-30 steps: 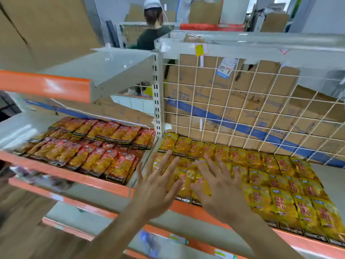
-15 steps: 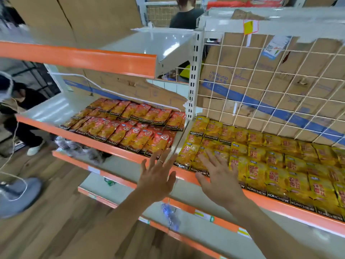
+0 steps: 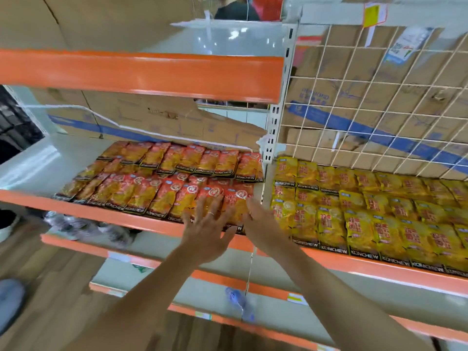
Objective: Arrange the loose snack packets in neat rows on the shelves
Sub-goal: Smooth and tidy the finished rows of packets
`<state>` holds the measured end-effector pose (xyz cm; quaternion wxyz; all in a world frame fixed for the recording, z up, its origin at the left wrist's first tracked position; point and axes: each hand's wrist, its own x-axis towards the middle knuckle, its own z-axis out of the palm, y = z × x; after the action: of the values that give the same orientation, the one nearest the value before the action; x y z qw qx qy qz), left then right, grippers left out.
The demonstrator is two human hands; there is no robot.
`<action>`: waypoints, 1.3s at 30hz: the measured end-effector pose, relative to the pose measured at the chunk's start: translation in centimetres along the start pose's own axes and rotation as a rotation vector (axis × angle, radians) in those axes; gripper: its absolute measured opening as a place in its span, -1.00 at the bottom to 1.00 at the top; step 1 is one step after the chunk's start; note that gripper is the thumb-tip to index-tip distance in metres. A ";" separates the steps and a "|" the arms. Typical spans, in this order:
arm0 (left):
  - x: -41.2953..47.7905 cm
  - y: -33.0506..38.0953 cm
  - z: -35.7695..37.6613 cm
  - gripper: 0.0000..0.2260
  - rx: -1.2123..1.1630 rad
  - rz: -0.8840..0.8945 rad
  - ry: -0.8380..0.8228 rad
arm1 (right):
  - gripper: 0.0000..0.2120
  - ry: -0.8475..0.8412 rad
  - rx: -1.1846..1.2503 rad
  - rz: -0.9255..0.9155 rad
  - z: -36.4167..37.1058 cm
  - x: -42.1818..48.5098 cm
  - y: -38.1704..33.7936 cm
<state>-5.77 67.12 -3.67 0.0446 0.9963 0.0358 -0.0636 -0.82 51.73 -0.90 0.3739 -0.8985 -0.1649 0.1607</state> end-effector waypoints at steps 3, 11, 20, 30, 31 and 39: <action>0.0 -0.3 0.3 -0.49 -0.028 0.023 0.001 | -0.60 0.006 0.094 0.108 1.8 1.2 -0.6; 5.4 -1.4 -3.2 -0.49 -0.012 0.116 0.080 | -0.56 0.297 0.212 0.069 0.4 5.6 0.0; 14.6 -1.6 -4.1 -0.52 0.124 0.277 -0.019 | -0.47 0.191 -0.128 0.300 -1.5 9.5 0.0; 15.3 -1.7 -3.4 -0.56 0.104 0.323 -0.035 | -0.48 0.184 -0.179 0.266 -0.2 10.1 0.8; 15.3 -1.7 -3.4 -0.56 0.098 0.324 -0.031 | -0.50 0.184 -0.196 0.257 -0.2 10.5 1.2; 15.3 -1.9 -2.3 -0.57 0.081 0.323 0.108 | -0.60 0.217 -0.083 0.285 -0.4 11.6 0.9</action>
<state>9.55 70.26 -3.51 0.0124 0.9921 -0.1250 -0.0036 9.91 55.74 -3.17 0.3257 -0.9394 -0.0010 0.1074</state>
